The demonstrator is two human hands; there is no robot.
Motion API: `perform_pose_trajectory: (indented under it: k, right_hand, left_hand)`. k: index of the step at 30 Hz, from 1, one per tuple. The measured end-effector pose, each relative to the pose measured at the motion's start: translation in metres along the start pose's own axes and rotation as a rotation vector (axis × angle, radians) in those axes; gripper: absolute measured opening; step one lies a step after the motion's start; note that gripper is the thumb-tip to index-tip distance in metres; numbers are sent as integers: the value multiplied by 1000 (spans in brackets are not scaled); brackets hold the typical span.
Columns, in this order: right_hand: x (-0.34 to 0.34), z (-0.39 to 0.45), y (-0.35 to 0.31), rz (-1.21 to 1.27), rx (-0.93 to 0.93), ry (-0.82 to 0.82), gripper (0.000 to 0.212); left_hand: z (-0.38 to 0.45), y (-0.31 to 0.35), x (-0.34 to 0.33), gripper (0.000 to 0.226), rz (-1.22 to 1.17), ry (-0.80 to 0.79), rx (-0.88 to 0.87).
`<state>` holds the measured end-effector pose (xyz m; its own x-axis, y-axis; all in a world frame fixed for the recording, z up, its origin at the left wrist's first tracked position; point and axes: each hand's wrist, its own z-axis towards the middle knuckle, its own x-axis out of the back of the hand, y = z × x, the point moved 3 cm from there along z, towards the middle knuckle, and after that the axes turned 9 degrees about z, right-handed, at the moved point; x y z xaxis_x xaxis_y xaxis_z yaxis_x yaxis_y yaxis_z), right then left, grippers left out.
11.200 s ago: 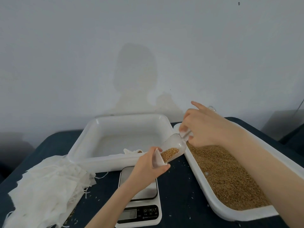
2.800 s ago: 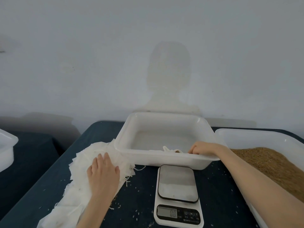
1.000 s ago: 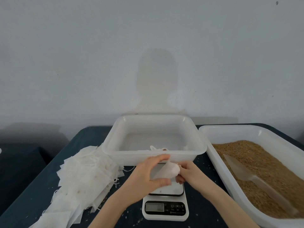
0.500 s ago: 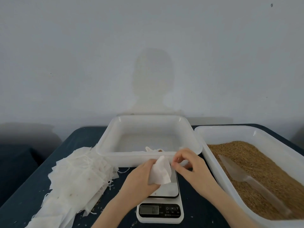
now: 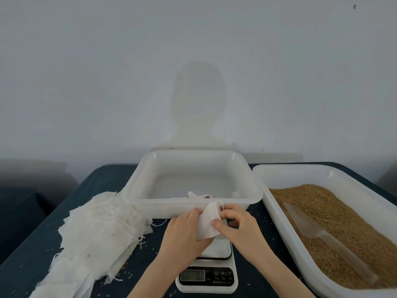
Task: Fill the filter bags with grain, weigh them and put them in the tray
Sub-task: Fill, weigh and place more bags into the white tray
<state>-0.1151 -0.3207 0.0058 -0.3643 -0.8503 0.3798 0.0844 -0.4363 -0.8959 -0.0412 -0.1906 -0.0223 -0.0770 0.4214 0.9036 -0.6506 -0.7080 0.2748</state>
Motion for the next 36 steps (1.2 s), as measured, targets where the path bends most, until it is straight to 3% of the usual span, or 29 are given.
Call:
perform_pose_trajectory:
  k: [3, 5, 9, 11, 14, 18, 23, 28, 33, 36]
  right_hand:
    - [-1, 0, 0, -34, 50, 41, 2]
    - [-1, -1, 1, -114, 112, 38, 12]
    - [2, -1, -2, -184, 144, 27, 13]
    - [5, -1, -4, -220, 150, 13, 11]
    - [14, -1, -4, -280, 167, 12, 28]
    - [26, 1, -1, -265, 122, -22, 11]
    - [42, 2, -8, -160, 142, -36, 30]
    - [58, 0, -7, -191, 102, -9, 41]
    - [90, -3, -11, -204, 73, 14, 25]
    - [133, -2, -2, -281, 38, 147, 16]
  left_hand:
    - [-1, 1, -2, 36, -23, -45, 10]
    - [-2, 3, -2, 40, -64, -43, 6]
    - [3, 7, 0, 58, -325, -84, 65]
    - [6, 7, 1, 56, -288, -72, 38]
    - [9, 8, 4, 44, -153, -71, -41]
    - [12, 13, 1, 46, -203, -93, -75]
    - [17, 22, -7, 46, -406, -154, -26]
    - [22, 32, -3, 45, -454, -153, -54]
    - [26, 39, -4, 40, -438, -168, -100]
    - [31, 44, -6, 43, -390, -181, -144]
